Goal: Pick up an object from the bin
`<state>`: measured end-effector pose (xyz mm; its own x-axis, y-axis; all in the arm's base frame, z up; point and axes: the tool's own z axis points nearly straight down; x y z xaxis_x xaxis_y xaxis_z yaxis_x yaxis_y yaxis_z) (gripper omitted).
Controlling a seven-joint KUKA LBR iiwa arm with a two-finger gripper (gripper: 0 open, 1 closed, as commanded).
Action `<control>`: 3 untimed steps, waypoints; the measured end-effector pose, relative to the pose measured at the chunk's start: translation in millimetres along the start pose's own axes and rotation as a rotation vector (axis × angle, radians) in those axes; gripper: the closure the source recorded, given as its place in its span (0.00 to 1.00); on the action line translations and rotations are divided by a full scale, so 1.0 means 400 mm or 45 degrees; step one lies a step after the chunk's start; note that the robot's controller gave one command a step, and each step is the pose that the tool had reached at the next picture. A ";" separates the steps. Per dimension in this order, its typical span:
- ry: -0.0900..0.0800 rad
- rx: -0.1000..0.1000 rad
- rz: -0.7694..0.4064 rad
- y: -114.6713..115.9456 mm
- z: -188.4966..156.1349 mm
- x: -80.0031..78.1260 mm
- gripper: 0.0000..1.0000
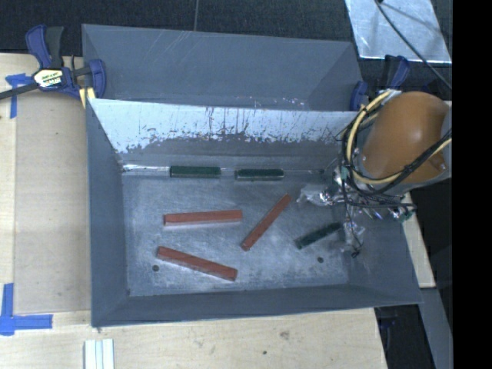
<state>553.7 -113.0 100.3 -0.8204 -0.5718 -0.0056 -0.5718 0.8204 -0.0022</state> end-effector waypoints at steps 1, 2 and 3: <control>0.007 -0.004 0.077 -0.013 0.079 0.019 0.00; 0.007 -0.003 0.075 -0.014 0.079 0.018 0.00; 0.005 -0.001 0.074 -0.014 0.077 0.016 1.00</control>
Offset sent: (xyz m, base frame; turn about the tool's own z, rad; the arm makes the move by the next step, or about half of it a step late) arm -0.0029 -0.0087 -0.0303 0.0602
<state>551.8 -121.4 69.7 -0.8521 -0.5234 -0.0021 -0.5234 0.8521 -0.0008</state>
